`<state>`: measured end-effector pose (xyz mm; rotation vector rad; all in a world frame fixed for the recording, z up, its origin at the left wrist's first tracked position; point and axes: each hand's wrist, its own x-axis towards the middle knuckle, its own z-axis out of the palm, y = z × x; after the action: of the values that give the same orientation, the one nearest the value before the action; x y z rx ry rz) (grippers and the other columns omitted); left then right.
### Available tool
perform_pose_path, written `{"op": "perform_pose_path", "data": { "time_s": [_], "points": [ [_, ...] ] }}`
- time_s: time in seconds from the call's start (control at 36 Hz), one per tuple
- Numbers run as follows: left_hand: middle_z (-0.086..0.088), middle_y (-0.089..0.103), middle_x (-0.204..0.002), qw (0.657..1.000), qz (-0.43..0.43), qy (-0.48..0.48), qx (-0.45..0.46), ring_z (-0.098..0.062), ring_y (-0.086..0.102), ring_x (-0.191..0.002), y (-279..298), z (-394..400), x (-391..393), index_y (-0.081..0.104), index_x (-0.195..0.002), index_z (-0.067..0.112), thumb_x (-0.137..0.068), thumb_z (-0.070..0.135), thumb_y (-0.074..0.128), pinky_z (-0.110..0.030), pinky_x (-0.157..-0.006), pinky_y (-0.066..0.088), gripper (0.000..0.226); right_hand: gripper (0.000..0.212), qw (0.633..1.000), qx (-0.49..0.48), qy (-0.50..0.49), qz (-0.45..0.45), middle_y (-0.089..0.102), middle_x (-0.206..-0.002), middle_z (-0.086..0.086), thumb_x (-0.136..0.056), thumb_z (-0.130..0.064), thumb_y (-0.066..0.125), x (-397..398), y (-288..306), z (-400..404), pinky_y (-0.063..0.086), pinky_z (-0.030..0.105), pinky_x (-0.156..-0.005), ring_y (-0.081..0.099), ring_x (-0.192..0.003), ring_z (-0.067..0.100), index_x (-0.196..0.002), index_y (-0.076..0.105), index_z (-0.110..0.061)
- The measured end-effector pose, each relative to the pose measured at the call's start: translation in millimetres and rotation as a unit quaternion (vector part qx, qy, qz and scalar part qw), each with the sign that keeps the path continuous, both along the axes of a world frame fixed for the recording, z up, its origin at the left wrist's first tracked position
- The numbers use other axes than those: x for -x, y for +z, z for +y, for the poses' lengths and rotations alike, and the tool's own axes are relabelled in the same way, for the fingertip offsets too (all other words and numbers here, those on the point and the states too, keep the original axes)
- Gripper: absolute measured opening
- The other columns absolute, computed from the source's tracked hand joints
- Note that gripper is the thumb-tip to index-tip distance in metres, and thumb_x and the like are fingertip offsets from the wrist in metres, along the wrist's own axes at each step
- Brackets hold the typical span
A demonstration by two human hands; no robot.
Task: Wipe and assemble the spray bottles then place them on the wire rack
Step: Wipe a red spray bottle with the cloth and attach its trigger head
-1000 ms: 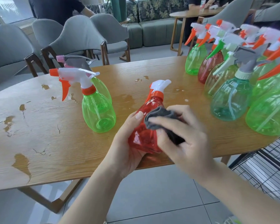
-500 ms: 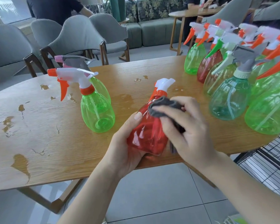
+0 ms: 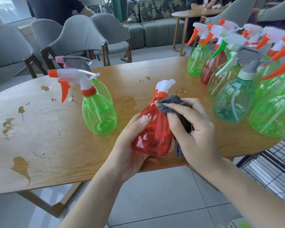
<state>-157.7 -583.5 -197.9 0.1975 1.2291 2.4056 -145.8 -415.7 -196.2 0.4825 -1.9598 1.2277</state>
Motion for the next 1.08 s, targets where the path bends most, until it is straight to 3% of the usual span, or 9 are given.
{"op": "perform_pose_path", "data": {
  "time_s": [0.11,0.19,0.33,0.47,0.61,0.69,0.83,0.97,1.08],
  "points": [
    [-0.022,0.063,-0.128,1.000,-0.013,0.008,-0.025,-0.032,0.064,-0.114,-0.2,0.0,-0.7,0.057,-0.139,0.002,-0.084,0.039,0.079,-0.046,-0.099,0.053,0.070,0.021,0.998,-0.039,0.009,0.040,0.063,-0.111,0.014,-0.096,-0.007,0.066,-8.0,-4.1,-5.1,0.049,0.026,-0.091,0.065,-0.102,0.021,-0.114,0.076,-0.005],
    [-0.024,0.059,-0.127,0.998,-0.043,-0.003,-0.051,-0.037,0.055,-0.121,-1.1,-1.5,0.7,0.057,-0.137,0.000,-0.084,0.043,0.079,-0.049,-0.114,0.040,0.071,0.020,0.991,-0.090,0.033,0.088,0.064,-0.107,0.016,-0.093,-0.008,0.068,-14.9,-6.9,-9.9,0.053,0.032,-0.084,0.066,-0.092,0.029,-0.110,0.078,-0.006],
    [-0.015,0.065,-0.104,0.992,-0.088,-0.040,-0.086,-0.026,0.064,-0.098,-0.1,-4.2,1.2,0.065,-0.118,0.002,-0.088,0.049,0.069,-0.034,-0.092,0.053,0.056,0.018,0.970,-0.176,0.041,0.161,0.068,-0.098,0.017,-0.089,-0.005,0.071,-15.9,-10.3,-13.2,0.051,0.029,-0.084,0.062,-0.082,0.030,-0.104,0.081,-0.006],
    [-0.019,0.064,-0.114,0.992,-0.071,-0.052,-0.088,-0.031,0.063,-0.107,1.8,-4.6,2.3,0.060,-0.130,-0.001,-0.080,0.046,0.082,-0.037,-0.096,0.054,0.073,0.019,0.957,-0.217,0.039,0.188,0.069,-0.097,0.017,-0.091,-0.008,0.070,-12.3,-9.8,-7.4,0.053,0.036,-0.082,0.060,-0.082,0.029,-0.107,0.080,-0.009],
    [-0.024,0.060,-0.132,0.997,-0.034,-0.007,-0.073,-0.035,0.059,-0.119,0.2,-3.2,3.5,0.048,-0.145,-0.004,-0.076,0.038,0.088,-0.046,-0.097,0.055,0.090,0.021,0.985,-0.128,0.013,0.116,0.064,-0.107,0.020,-0.097,-0.008,0.065,-3.9,-4.3,0.7,0.052,0.033,-0.089,0.065,-0.095,0.030,-0.113,0.076,-0.002],
    [-0.017,0.070,-0.120,0.998,-0.001,-0.018,-0.064,-0.028,0.070,-0.105,-1.7,-3.6,2.9,0.063,-0.132,0.006,-0.079,0.034,0.084,-0.042,-0.089,0.060,0.063,0.023,0.998,-0.044,-0.011,0.030,0.063,-0.112,0.011,-0.101,-0.009,0.062,1.6,1.1,2.9,0.045,0.021,-0.096,0.063,-0.108,0.016,-0.120,0.074,-0.003],
    [-0.018,0.069,-0.123,0.999,-0.002,-0.016,-0.038,-0.030,0.070,-0.108,-2.7,-2.5,2.1,0.063,-0.134,0.007,-0.086,0.032,0.071,-0.046,-0.096,0.057,0.054,0.026,0.999,0.028,-0.014,-0.041,0.063,-0.113,0.001,-0.102,-0.015,0.059,-0.4,3.1,1.5,0.042,0.013,-0.095,0.061,-0.111,0.005,-0.124,0.071,-0.008],
    [-0.020,0.064,-0.133,1.000,-0.006,-0.001,-0.025,-0.030,0.068,-0.113,-2.4,-3.0,2.4,0.051,-0.146,0.005,-0.072,0.043,0.091,-0.047,-0.098,0.056,0.092,0.022,1.000,0.014,0.007,-0.018,0.065,-0.110,0.009,-0.097,-0.006,0.065,-6.2,2.7,-0.7,0.045,0.017,-0.092,0.064,-0.108,0.012,-0.116,0.075,-0.006],
    [-0.023,0.063,-0.136,1.000,0.004,-0.018,-0.014,-0.033,0.067,-0.116,-2.0,-2.4,2.0,0.053,-0.146,0.005,-0.071,0.042,0.092,-0.048,-0.098,0.057,0.092,0.022,1.000,0.009,-0.004,-0.021,0.064,-0.110,0.005,-0.098,-0.007,0.064,-2.5,4.6,2.8,0.043,0.015,-0.092,0.062,-0.108,0.006,-0.117,0.074,-0.008]
  ]
}}
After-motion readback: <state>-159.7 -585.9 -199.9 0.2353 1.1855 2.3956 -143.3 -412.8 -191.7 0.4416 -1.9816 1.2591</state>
